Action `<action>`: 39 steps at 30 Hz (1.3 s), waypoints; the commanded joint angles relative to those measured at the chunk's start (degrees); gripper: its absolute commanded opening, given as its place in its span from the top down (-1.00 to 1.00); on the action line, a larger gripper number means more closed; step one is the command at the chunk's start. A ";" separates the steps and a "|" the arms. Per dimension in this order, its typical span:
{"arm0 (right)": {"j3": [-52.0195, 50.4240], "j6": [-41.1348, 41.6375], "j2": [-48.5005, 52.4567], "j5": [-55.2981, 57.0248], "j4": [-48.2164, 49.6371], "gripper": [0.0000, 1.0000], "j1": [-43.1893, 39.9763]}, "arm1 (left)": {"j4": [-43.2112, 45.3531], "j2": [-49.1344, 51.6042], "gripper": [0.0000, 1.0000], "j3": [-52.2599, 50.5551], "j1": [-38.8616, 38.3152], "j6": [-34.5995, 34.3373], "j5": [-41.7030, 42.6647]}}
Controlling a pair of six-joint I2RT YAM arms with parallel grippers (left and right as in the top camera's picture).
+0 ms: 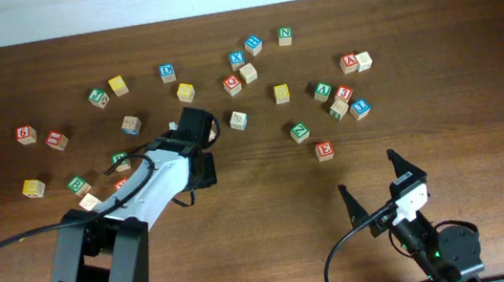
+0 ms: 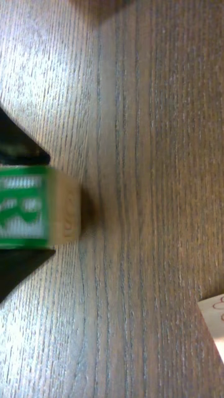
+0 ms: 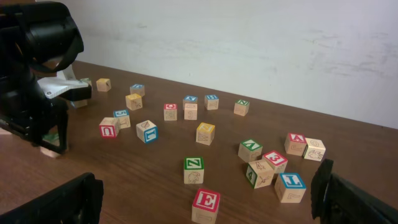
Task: Spell out RSS
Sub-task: 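Carry the R block to the table center and set it down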
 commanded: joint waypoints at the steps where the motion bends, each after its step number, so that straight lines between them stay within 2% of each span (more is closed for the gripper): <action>1: -0.31 0.63 -0.39 0.11 -0.26 -0.96 -0.46 | -0.31 0.52 0.24 -0.26 -0.11 0.39 0.74; 6: -0.31 0.63 -0.39 0.11 -0.26 -0.96 -0.46 | -0.26 0.52 0.19 -0.28 -0.11 0.42 1.05; 26: -0.31 0.66 -0.39 0.11 -0.26 -0.96 -0.46 | 0.72 0.55 0.31 -0.28 -0.11 1.77 -0.39; 27: -0.31 0.63 -0.39 0.11 -0.24 -0.96 -0.46 | 0.72 0.52 0.27 -0.28 -0.11 1.75 -0.37; 28: -0.31 0.63 -0.39 0.11 -0.26 -0.96 -0.46 | 0.63 0.52 0.09 -0.28 -0.11 1.73 -0.35; 30: -0.31 0.63 -0.39 0.11 -0.26 -0.96 -0.46 | -0.26 0.42 -0.99 0.02 -0.11 1.75 -0.37; 33: -0.31 0.63 -0.39 0.11 -0.26 -0.97 -0.46 | -5.75 -2.32 -0.99 5.01 -0.07 1.75 -3.63; 35: -0.31 0.63 -0.39 0.11 -0.26 -0.96 -0.46 | -9.62 -7.02 -0.99 11.52 -0.07 3.69 -7.02; 39: -0.31 0.66 -0.39 0.11 -0.26 -0.96 -0.46 | -11.02 -15.56 -0.99 27.12 -0.07 8.26 -7.06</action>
